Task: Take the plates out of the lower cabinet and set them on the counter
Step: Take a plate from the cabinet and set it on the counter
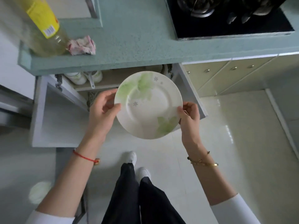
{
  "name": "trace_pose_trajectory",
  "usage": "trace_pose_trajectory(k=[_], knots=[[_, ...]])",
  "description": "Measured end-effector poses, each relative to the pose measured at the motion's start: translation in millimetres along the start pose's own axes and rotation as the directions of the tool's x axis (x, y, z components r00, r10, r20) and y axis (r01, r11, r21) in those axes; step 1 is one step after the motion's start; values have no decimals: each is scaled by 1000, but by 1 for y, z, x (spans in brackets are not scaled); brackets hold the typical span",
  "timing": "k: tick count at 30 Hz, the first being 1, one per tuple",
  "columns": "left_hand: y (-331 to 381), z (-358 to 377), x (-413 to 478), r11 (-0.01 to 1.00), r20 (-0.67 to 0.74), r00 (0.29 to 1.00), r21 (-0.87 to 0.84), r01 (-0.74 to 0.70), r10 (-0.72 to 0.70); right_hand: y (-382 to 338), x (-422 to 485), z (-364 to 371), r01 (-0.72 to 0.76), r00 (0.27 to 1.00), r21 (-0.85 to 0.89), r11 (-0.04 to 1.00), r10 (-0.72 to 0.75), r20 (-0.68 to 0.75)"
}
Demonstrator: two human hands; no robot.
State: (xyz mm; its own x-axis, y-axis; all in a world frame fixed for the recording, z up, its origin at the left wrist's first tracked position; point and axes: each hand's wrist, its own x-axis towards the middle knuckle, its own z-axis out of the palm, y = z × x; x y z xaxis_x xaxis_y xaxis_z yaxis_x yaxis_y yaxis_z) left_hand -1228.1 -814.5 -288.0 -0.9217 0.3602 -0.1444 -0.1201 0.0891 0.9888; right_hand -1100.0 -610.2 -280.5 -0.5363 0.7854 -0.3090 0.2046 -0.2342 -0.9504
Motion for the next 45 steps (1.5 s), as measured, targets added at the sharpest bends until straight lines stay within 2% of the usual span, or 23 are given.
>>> trace_pose_trajectory(k=[6,11,17,24,32,45], knots=[[54,23,-14,1000,167,986,-22,-22,25,-36,-43,-45,-10,994,84,996,19,-109],[79,51,-22,999,371,928,-45,-23,38,-46,-80,-79,3,960,184,983,49,-277],[97,103,-28,1000,568,823,-9,5,2,-52,-113,-124,51,875,262,964,83,-476],[117,205,-35,999,737,675,28,35,-44,-61,-114,-196,152,748,303,941,91,-658],[135,374,-25,999,818,574,35,23,-42,-89,-46,-314,237,645,304,922,85,-760],[172,630,18,999,821,571,-7,51,-23,-158,118,-497,238,612,231,943,39,-790]])
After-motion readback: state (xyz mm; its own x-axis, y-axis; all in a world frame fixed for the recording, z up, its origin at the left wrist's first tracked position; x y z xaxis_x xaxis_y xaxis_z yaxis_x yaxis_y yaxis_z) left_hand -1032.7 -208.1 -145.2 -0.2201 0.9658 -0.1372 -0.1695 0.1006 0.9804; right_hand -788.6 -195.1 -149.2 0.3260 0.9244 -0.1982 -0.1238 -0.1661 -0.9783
